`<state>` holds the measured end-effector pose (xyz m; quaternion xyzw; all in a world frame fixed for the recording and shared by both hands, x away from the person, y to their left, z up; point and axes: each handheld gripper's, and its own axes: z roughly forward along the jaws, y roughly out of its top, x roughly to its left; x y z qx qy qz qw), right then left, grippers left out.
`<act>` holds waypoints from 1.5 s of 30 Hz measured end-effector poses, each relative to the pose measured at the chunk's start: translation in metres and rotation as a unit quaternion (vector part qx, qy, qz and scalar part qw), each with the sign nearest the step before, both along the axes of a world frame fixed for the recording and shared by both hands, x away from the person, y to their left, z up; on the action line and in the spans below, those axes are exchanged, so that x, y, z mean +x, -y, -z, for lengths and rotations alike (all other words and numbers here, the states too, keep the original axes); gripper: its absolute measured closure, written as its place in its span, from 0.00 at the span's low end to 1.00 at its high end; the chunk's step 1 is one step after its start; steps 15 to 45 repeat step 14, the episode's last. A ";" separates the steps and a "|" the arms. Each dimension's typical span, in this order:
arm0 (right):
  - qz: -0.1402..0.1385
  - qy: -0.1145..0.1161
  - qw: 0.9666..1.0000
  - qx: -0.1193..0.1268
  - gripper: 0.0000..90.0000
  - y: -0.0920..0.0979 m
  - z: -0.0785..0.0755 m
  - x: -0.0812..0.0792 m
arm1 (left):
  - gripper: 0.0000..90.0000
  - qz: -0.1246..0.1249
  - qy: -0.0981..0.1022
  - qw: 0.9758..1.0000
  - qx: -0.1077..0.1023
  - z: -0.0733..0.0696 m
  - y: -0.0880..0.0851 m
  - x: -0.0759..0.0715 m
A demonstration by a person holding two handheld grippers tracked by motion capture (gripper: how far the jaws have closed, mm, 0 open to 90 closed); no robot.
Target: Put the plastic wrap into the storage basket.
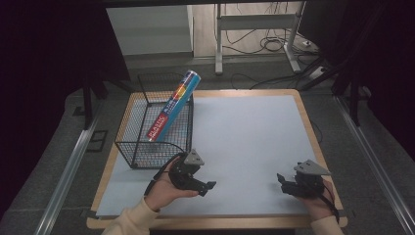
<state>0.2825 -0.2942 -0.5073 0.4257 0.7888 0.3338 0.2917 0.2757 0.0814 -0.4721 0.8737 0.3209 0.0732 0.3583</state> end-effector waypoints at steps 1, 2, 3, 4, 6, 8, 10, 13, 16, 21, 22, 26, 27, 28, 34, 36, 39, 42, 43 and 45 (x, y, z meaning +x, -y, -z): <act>0.000 0.000 1.000 0.000 0.18 0.000 0.000 0.000 | 0.18 0.002 -0.004 1.000 0.002 0.002 -0.001 0.000; -0.001 0.000 1.000 0.000 0.18 -0.001 0.000 0.000 | 0.18 0.002 -0.004 1.000 0.002 0.002 -0.001 0.000; -0.001 0.000 1.000 0.000 0.18 -0.001 0.000 0.000 | 0.18 0.001 -0.004 1.000 0.002 0.003 -0.001 0.000; -0.002 0.002 1.000 -0.001 0.18 0.000 0.000 0.000 | 0.18 -0.005 -0.003 1.000 0.001 0.005 -0.001 0.001; -0.001 0.002 1.000 -0.001 0.18 0.000 0.000 0.001 | 0.18 -0.004 -0.003 1.000 0.003 0.006 -0.002 0.002; -0.001 0.003 1.000 0.001 0.18 0.000 0.000 0.001 | 0.18 -0.004 -0.003 1.000 0.003 0.007 -0.002 0.002; -0.001 0.004 1.000 0.002 0.18 0.000 0.000 0.001 | 0.18 -0.004 -0.004 1.000 0.002 0.008 -0.002 0.002; -0.007 0.008 1.000 0.007 0.18 -0.001 0.000 0.002 | 0.18 -0.007 -0.007 1.000 0.003 0.012 -0.001 0.004; -0.007 0.008 1.000 0.007 0.18 -0.001 0.000 0.002 | 0.18 -0.007 -0.007 1.000 0.003 0.012 -0.001 0.004; -0.007 0.008 1.000 0.007 0.18 -0.001 0.000 0.002 | 0.18 -0.007 -0.007 1.000 0.003 0.012 -0.001 0.004; -0.007 0.008 1.000 0.007 0.18 -0.001 0.000 0.002 | 0.18 -0.007 -0.007 1.000 0.003 0.012 -0.001 0.004; -0.007 0.008 1.000 0.007 0.18 -0.001 0.000 0.002 | 0.18 -0.007 -0.007 1.000 0.003 0.012 -0.001 0.004; -0.007 0.008 1.000 0.007 0.18 -0.001 0.000 0.002 | 0.18 -0.007 -0.007 1.000 0.003 0.012 -0.001 0.004; -0.007 0.008 1.000 0.007 0.18 -0.001 0.000 0.002 | 0.18 -0.007 -0.007 1.000 0.003 0.012 -0.001 0.004; -0.007 0.008 1.000 0.007 0.18 -0.001 0.000 0.002 | 0.18 -0.007 -0.007 1.000 0.003 0.012 -0.001 0.004; -0.007 0.008 1.000 0.007 0.18 -0.001 0.000 0.002 | 0.18 -0.007 -0.007 1.000 0.003 0.012 -0.001 0.004; -0.007 0.008 1.000 0.007 0.18 -0.001 0.000 0.002 | 0.18 -0.007 -0.007 1.000 0.003 0.012 -0.001 0.004; -0.007 0.008 1.000 0.007 0.18 -0.001 0.000 0.002 | 0.18 -0.007 -0.007 1.000 0.003 0.012 -0.001 0.004; -0.007 0.008 1.000 0.007 0.18 -0.001 0.000 0.002 | 0.18 -0.007 -0.007 1.000 0.003 0.012 -0.001 0.004; -0.007 0.008 1.000 0.007 0.18 -0.001 0.000 0.002 | 0.18 -0.007 -0.007 1.000 0.003 0.012 -0.001 0.004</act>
